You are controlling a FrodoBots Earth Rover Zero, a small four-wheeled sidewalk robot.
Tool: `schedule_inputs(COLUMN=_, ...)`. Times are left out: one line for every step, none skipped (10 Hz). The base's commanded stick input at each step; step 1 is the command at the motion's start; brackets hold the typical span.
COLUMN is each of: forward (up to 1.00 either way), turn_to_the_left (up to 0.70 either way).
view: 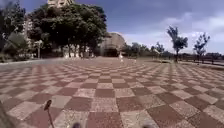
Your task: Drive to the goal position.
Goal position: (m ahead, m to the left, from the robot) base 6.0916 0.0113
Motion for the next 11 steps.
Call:
schedule_inputs(forward=0.7, turn_to_the_left=0.0)
schedule_inputs(forward=0.7, turn_to_the_left=0.0)
schedule_inputs(forward=0.7, turn_to_the_left=0.0)
schedule_inputs(forward=0.7, turn_to_the_left=0.35)
schedule_inputs(forward=0.7, turn_to_the_left=0.35)
schedule_inputs(forward=0.7, turn_to_the_left=0.35)
schedule_inputs(forward=0.7, turn_to_the_left=0.35)
schedule_inputs(forward=0.7, turn_to_the_left=0.35)
schedule_inputs(forward=0.7, turn_to_the_left=0.35)
schedule_inputs(forward=0.7, turn_to_the_left=0.35)
schedule_inputs(forward=0.7, turn_to_the_left=0.0)
